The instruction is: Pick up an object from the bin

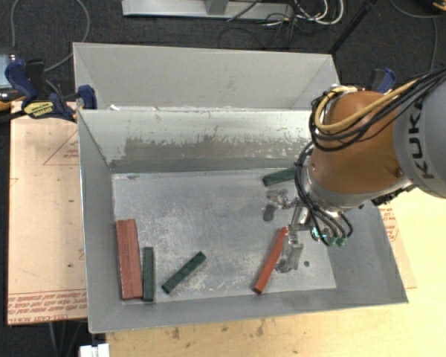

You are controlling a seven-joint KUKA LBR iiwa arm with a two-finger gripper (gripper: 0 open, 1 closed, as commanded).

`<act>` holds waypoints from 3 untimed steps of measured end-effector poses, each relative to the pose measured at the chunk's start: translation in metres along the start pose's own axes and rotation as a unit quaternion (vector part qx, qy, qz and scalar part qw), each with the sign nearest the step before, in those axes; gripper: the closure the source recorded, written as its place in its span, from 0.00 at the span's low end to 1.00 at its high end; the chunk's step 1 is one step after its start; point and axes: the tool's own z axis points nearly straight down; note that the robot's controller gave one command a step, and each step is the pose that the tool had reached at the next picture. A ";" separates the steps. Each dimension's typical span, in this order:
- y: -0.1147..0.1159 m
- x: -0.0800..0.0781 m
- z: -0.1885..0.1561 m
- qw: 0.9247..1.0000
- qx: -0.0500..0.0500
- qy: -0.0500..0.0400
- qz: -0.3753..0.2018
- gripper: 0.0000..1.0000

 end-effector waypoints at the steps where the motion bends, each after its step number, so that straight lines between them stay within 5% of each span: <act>1: -0.016 0.014 0.120 0.972 0.002 -0.013 -0.235 0.00; 2: 0.010 0.007 0.092 0.953 0.001 -0.006 -0.302 0.00; 3: -0.030 -0.002 0.091 0.939 0.002 -0.005 -0.345 0.00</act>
Offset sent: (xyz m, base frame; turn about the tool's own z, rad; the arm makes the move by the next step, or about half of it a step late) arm -0.0208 -0.0175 -0.1227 -0.4763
